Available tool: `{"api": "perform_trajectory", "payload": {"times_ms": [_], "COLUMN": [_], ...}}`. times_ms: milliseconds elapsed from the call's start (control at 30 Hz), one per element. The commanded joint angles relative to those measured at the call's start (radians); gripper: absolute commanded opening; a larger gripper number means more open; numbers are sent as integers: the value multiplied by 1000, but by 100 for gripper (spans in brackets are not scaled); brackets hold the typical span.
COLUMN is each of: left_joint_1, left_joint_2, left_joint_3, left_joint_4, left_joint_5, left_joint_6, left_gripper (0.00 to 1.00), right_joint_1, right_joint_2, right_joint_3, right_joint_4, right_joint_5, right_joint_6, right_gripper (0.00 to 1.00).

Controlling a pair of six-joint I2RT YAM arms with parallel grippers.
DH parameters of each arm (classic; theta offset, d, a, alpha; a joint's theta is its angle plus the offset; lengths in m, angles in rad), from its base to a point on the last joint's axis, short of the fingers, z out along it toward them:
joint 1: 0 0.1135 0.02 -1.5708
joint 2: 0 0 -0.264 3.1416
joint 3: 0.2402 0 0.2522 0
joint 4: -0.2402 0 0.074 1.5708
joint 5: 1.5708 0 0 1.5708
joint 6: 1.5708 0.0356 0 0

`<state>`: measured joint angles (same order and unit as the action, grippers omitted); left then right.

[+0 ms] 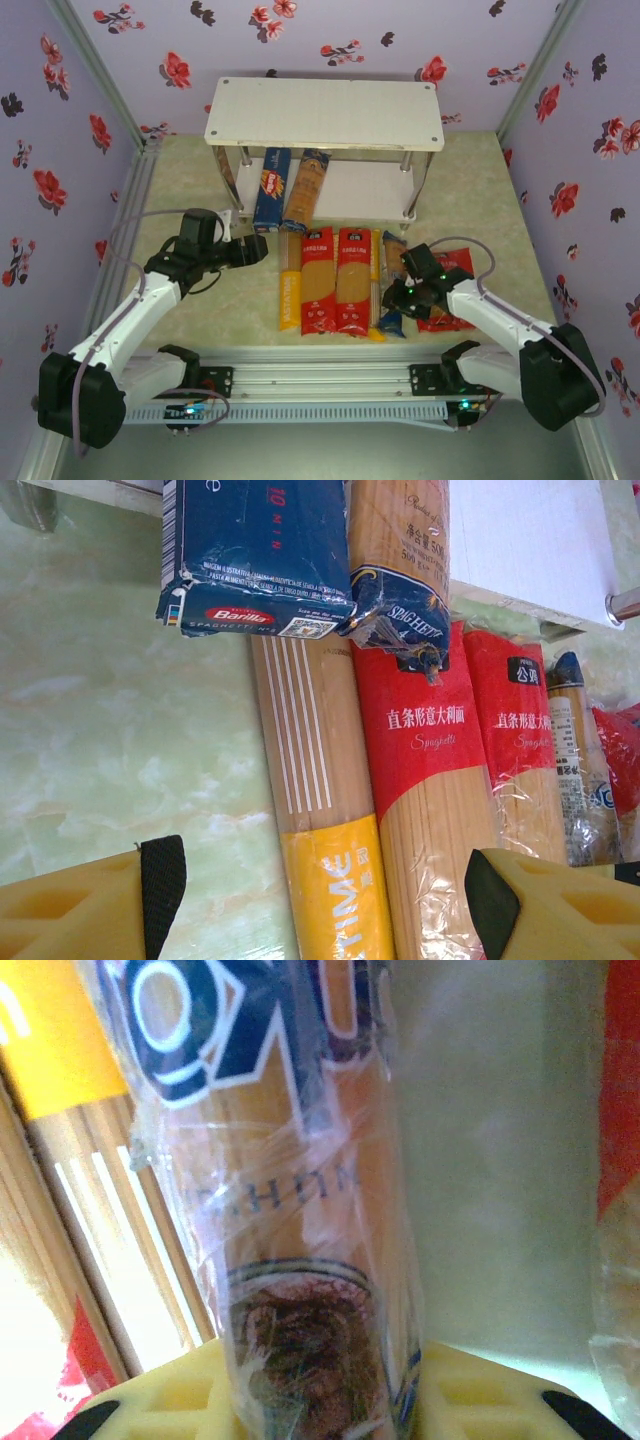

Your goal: Place and organize the pasta boxes and bags onto the shelf

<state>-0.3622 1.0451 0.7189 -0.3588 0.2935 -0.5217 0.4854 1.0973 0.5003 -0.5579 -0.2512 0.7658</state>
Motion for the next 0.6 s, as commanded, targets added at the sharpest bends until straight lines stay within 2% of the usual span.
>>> {"api": "perform_trajectory", "payload": {"times_ms": [0,200,300,567], "left_joint_1": [12,20,23,29], "left_joint_2": [-15,-14,-14,-11], "left_joint_3": [-11,-12,-13,-12], "left_joint_4": [19,30,33,44], "left_joint_5": [18,19,18,19], "left_joint_6": [-8,-8,-6,-6], "left_gripper": [77,77,77,77], "right_joint_1": [8,11,18,71], "right_joint_2": [-48,-92,-98,-45], "right_joint_3": [50,205,286,447], "right_joint_4": [-127,-285,-344,-361], "right_joint_5": [21,95,119,101], "right_joint_6": [-13,-69,-88,-95], "right_gripper": [25,5,0,0]}}
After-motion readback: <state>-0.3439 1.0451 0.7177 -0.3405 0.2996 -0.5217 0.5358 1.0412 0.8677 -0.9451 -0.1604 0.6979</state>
